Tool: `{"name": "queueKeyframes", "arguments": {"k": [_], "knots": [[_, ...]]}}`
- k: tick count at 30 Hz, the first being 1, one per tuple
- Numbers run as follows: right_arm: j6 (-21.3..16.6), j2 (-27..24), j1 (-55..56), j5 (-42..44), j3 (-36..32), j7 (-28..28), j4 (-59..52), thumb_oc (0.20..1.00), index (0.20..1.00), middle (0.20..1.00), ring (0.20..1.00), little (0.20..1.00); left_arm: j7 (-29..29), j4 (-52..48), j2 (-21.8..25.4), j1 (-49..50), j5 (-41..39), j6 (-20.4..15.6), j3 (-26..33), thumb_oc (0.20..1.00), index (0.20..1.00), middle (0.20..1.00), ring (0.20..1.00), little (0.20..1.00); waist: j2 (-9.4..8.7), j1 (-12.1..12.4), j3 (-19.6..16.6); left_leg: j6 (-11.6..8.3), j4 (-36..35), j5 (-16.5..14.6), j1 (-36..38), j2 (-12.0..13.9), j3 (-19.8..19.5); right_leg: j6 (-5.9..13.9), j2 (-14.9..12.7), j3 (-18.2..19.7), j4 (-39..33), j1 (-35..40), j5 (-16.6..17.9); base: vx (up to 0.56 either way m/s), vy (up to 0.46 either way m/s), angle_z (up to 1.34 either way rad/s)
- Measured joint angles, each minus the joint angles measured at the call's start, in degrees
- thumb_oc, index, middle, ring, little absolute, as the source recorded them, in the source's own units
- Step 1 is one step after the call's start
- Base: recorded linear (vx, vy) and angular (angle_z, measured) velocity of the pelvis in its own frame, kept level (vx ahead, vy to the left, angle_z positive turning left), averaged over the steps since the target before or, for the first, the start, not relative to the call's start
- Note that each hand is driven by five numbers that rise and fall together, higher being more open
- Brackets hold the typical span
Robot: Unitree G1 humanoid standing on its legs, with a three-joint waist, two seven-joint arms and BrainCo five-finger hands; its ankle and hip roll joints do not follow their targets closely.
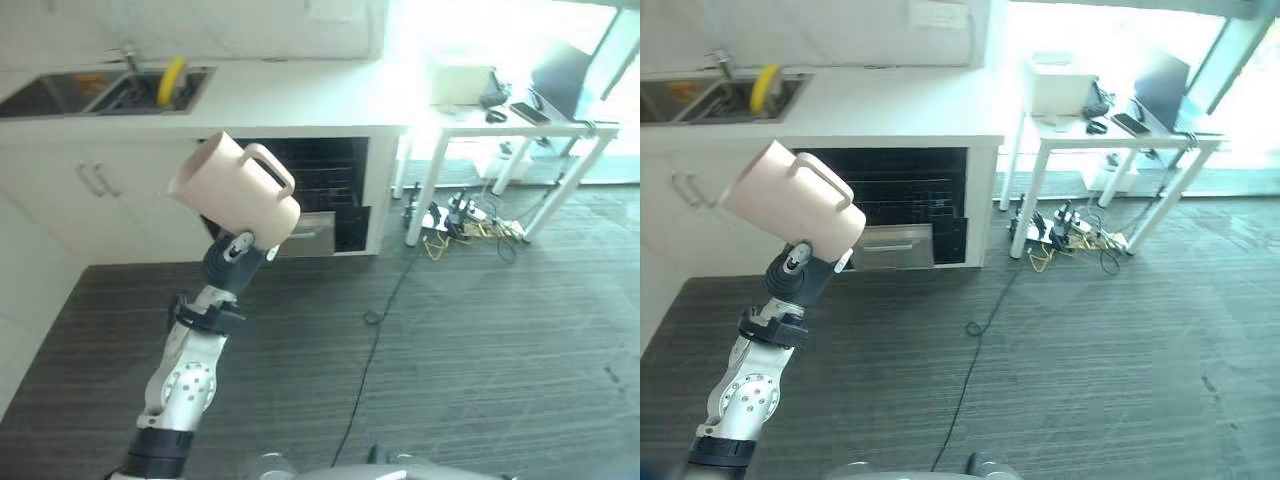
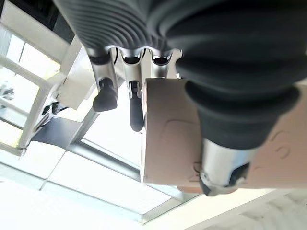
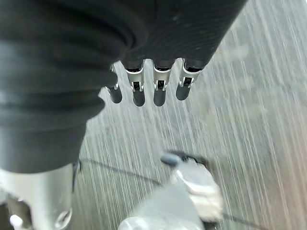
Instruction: Place the dishes in the dishwasher.
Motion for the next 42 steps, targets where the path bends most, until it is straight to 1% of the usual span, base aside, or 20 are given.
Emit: {"name": "queueKeyframes", "arguments": {"k": [2,3,5,7,10,11,12,14,15,16,19,25,26,27,29,33,38,40,41,42], "knots": [[0.2,0.8,1.1,-0.1,1.0,-0.3,1.5,1.000,1.000,1.000,1.000,1.000,0.1,0.4,-0.2,-2.4,0.0,-0.4,-2.0,0.200,0.200,0.200,0.200,0.200,0.60,-0.1,-0.2,-0.23,-8.3,1.0,0.1,-0.3,1.7,-0.26,1.2,-0.3,0.0,2.2,-2.3,0.25,0.220,-0.13],[0.2,2.1,1.8,-0.1,2.7,-0.4,1.8,1.000,1.000,1.000,1.000,1.000,0.1,0.6,-0.5,-3.5,0.0,-0.8,-4.1,0.200,0.200,0.200,0.200,0.200,0.72,0.0,-0.4,0.69,-8.4,3.0,-1.5,0.7,0.7,-0.07,1.3,0.0,0.0,4.1,-3.3,0.28,0.331,-0.19],[0.2,1.9,1.1,-0.3,3.4,-0.5,0.6,1.000,1.000,1.000,1.000,1.000,0.1,1.0,-0.8,-4.1,0.0,-1.0,-5.3,0.200,0.200,0.200,0.200,0.200,1.73,-0.3,-1.0,1.70,-8.4,3.5,-1.3,1.3,0.2,1.28,0.5,1.5,0.1,5.1,-4.2,0.24,0.344,-0.49],[0.1,0.6,0.8,-1.0,3.9,-0.4,-0.9,1.000,1.000,1.000,1.000,1.000,0.4,1.0,-0.9,-4.9,0.0,-1.3,-5.4,0.200,0.200,0.200,0.200,0.200,2.92,-1.2,-1.8,5.23,-8.7,5.4,1.8,0.4,0.3,3.03,-0.5,2.5,0.1,6.8,-5.3,0.22,0.265,-0.37],[0.1,2.5,1.2,-1.8,3.8,-0.2,0.7,1.000,1.000,1.000,1.000,1.000,1.0,2.0,-1.6,-7.7,0.0,-2.1,-6.5,0.200,0.200,0.200,0.200,0.200,1.94,-2.5,-2.9,7.60,-8.5,4.8,4.1,-2.3,-0.4,5.42,-3.2,1.4,4.6,6.7,-6.5,0.13,0.127,0.12],[0.2,3.3,1.5,-2.8,3.8,0.0,1.2,1.000,1.000,1.000,1.000,1.000,1.3,2.0,-2.1,-7.9,0.0,-2.3,-6.7,0.200,0.200,0.200,0.200,0.200,2.30,-2.8,-3.2,8.57,-8.5,4.1,4.1,-2.2,-0.9,6.19,-3.8,1.2,7.8,3.7,-9.3,0.09,0.086,0.20],[0.1,4.1,1.9,-3.9,3.8,0.1,1.2,1.000,1.000,1.000,1.000,1.000,1.8,2.0,-2.3,-8.1,0.0,-2.8,-6.6,0.200,0.200,0.200,0.200,0.200,1.88,-2.8,-3.4,8.82,-8.5,3.8,4.0,-2.6,-1.4,6.51,-4.0,1.2,4.9,2.9,-9.1,0.04,0.049,0.21],[0.1,5.3,3.3,-5.8,5.0,0.1,1.2,1.000,1.000,1.000,1.000,1.000,2.4,2.1,-0.7,-7.9,0.0,-2.9,-6.3,0.200,0.200,0.200,0.200,0.200,-0.53,-2.2,-4.4,8.30,-8.9,2.2,3.0,-4.7,-1.9,6.15,-5.7,1.3,1.4,-0.1,-4.8,-0.01,0.000,0.34],[0.2,5.2,4.6,-5.8,5.0,-0.1,1.1,1.000,1.000,1.000,1.000,1.000,2.7,2.1,-0.4,-7.2,0.0,-2.9,-6.4,0.200,0.200,0.200,0.200,0.200,-0.92,-1.3,-4.8,8.09,-8.9,1.8,3.0,-5.4,-2.4,6.39,-6.3,1.2,1.6,-0.2,-2.5,-0.05,-0.053,0.26],[0.3,5.0,5.0,-5.7,4.9,-0.2,0.9,1.000,1.000,1.000,1.000,1.000,2.9,1.9,-0.1,-6.5,0.0,-2.9,-6.3,0.200,0.200,0.200,0.200,0.200,-1.77,-0.3,-5.4,7.70,-8.9,1.9,2.7,-5.4,-2.5,6.32,-6.1,1.1,0.8,0.0,-2.2,-0.06,-0.061,0.24],[0.2,3.6,4.9,-4.5,4.8,-1.2,-1.9,1.000,1.000,1.000,1.000,1.000,2.8,0.7,-0.1,-3.0,0.0,-2.0,-5.8,0.200,0.200,0.200,0.200,0.200,-1.08,2.0,-5.3,7.24,-8.5,3.1,1.3,-4.2,-3.4,5.69,-4.6,-0.4,0.1,-0.4,-1.6,-0.04,-0.084,0.21],[-0.3,3.3,3.2,-3.9,4.5,-1.8,-2.6,1.000,1.000,1.000,1.000,1.000,0.0,-0.3,-0.1,-1.3,0.0,-1.5,-3.6,0.200,0.200,0.200,0.200,0.200,0.13,3.1,-4.3,6.17,-8.8,3.2,1.3,-3.1,-3.6,5.25,-3.5,-0.5,0.1,-0.3,-1.9,-0.01,-0.022,0.01],[-0.3,2.9,2.8,-4.1,4.5,-2.4,-2.6,1.000,1.000,1.000,1.000,1.000,-0.4,-0.3,-0.1,-1.4,0.0,-1.5,-3.6,0.200,0.200,0.200,0.200,0.200,0.35,3.0,-1.8,6.23,-8.8,3.3,1.3,-2.9,-3.4,4.99,-3.3,-0.4,0.1,-0.2,-1.8,0.00,0.000,0.00],[1.9,2.8,2.9,-2.1,4.5,-2.4,-6.0,1.000,1.000,1.000,1.000,1.000,-0.6,-0.2,-0.1,-1.1,1.0,-2.7,-3.6,0.200,0.200,0.200,0.200,0.200,0.50,3.2,-1.7,6.25,-8.8,3.3,1.2,-2.9,-3.3,5.00,-3.3,-0.1,0.1,-0.3,-1.8,0.02,-0.026,-0.09],[3.7,2.6,3.7,2.9,3.4,-2.0,-15.7,1.000,1.000,1.000,1.000,1.000,-1.1,0.0,-0.1,1.2,3.0,-5.5,-1.7,0.200,0.200,0.200,0.200,0.200,1.10,1.9,-1.1,6.18,-8.8,3.3,1.3,-2.8,-2.8,4.99,-3.3,0.6,0.1,-0.4,-1.7,0.03,-0.029,-0.12],[1.1,2.8,1.1,8.9,2.2,-1.7,-19.5,1.000,1.000,1.000,1.000,1.000,-0.5,0.9,0.5,-1.4,5.1,-7.0,-1.3,0.200,0.200,0.200,0.200,0.200,2.46,1.3,-1.0,6.69,-8.9,2.5,1.8,-3.0,-3.6,4.79,-3.3,1.5,0.1,0.4,-1.6,0.11,0.019,0.07],[-0.2,2.7,1.5,8.4,2.6,-1.4,-23.9,1.000,1.000,1.000,1.000,1.000,0.7,0.4,0.6,-2.1,5.2,-7.6,-1.1,0.200,0.200,0.200,0.200,0.200,3.54,0.4,-1.6,6.77,-8.8,2.1,2.6,-3.2,-3.7,4.47,-3.1,1.4,0.1,1.8,-2.2,0.09,0.019,0.11],[-0.2,2.7,2.0,6.4,2.7,-1.3,-25.9,1.000,1.000,1.000,1.000,1.000,1.3,0.4,0.2,-1.8,5.1,-7.6,-1.0,0.200,0.200,0.200,0.200,0.200,3.23,0.5,-1.5,6.05,-4.6,1.7,0.6,-2.9,-3.1,4.39,-3.2,1.2,0.1,1.7,-2.2,0.05,0.254,0.09],[0.0,2.9,1.1,5.1,2.7,-1.5,-26.0,1.000,1.000,1.000,1.000,1.000,1.3,0.4,-0.1,-1.9,5.0,-7.4,-1.0,0.200,0.200,0.200,0.200,0.200,1.86,0.8,-0.9,5.30,3.2,1.8,-3.9,-3.9,-4.2,4.24,-5.0,1.0,0.4,1.4,-2.4,0.10,0.320,0.38],[0.2,2.6,1.2,4.4,2.6,-1.6,-26.1,1.000,1.000,1.000,1.000,1.000,1.2,0.5,-0.7,-2.1,5.0,-7.2,-1.0,0.200,0.200,0.200,0.200,0.200,0.03,0.4,0.0,2.98,10.6,2.6,-8.8,-5.3,-5.6,4.21,-7.2,-0.6,0.5,1.3,-2.3,0.21,0.474,0.49]]}}
